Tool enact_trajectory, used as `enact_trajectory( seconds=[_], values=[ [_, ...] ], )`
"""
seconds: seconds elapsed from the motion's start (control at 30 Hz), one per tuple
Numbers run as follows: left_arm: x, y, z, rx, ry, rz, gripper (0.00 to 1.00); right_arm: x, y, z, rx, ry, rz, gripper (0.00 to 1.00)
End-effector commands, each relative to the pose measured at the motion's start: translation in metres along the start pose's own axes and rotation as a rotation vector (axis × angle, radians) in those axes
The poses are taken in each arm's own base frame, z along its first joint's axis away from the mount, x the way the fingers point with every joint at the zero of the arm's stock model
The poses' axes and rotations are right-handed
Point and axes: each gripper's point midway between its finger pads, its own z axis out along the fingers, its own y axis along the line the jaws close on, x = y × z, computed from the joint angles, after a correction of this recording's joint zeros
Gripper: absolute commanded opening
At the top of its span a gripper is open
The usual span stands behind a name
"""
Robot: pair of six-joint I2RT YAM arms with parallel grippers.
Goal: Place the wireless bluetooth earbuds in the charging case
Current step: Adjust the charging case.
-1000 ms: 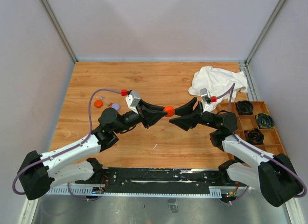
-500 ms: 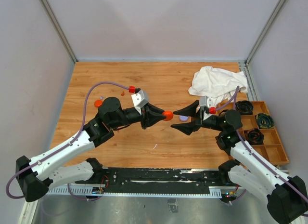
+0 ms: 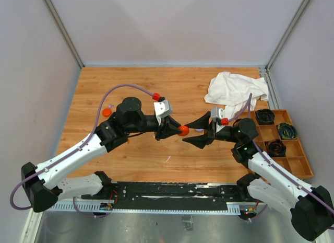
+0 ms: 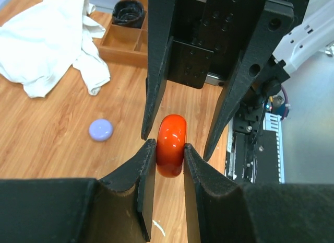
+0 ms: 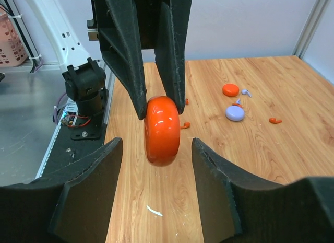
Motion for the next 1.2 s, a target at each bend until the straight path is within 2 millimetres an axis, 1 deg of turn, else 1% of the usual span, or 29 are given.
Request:
enact_trajectory(
  seconds=[0.0,0.33,0.5,0.6,0.8,0.83,0.87,0.93,1.0,1.17],
  values=[
    [-0.011,-0.005,-0.003,0.034,-0.008,0.041,0.19,-0.011,0.006,0.005,-0.040,-0.014,-0.025,0.56],
    [-0.016,-0.007,-0.003,0.048,-0.032,0.051,0.19,-0.007,0.011,0.008,-0.077,-0.008,-0.003,0.48],
    [-0.016,-0.009,-0.003,0.056,-0.035,0.050,0.19,-0.007,0.015,0.009,-0.095,-0.009,-0.001,0.41],
    [-0.017,-0.009,-0.002,0.060,-0.037,0.049,0.19,-0.008,0.015,0.009,-0.095,-0.010,-0.002,0.39],
    [-0.017,-0.010,-0.002,0.068,-0.043,0.049,0.20,-0.007,0.014,0.011,-0.097,-0.012,0.006,0.26],
    [-0.016,-0.010,-0.002,0.065,-0.044,0.048,0.22,-0.006,0.014,0.010,-0.097,-0.009,0.006,0.23],
    [-0.016,-0.010,-0.002,0.062,-0.047,0.048,0.26,-0.006,0.014,0.010,-0.098,-0.009,0.003,0.19],
    [-0.016,-0.009,-0.003,0.054,-0.055,0.047,0.37,-0.005,0.013,0.010,-0.091,-0.010,-0.002,0.13],
    [-0.014,-0.008,-0.002,0.047,-0.062,0.046,0.46,-0.004,0.012,0.010,-0.085,-0.012,-0.010,0.08],
    [-0.008,-0.001,-0.003,0.000,-0.078,0.022,0.66,0.001,0.009,0.010,-0.069,-0.015,-0.012,0.06]
  ],
)
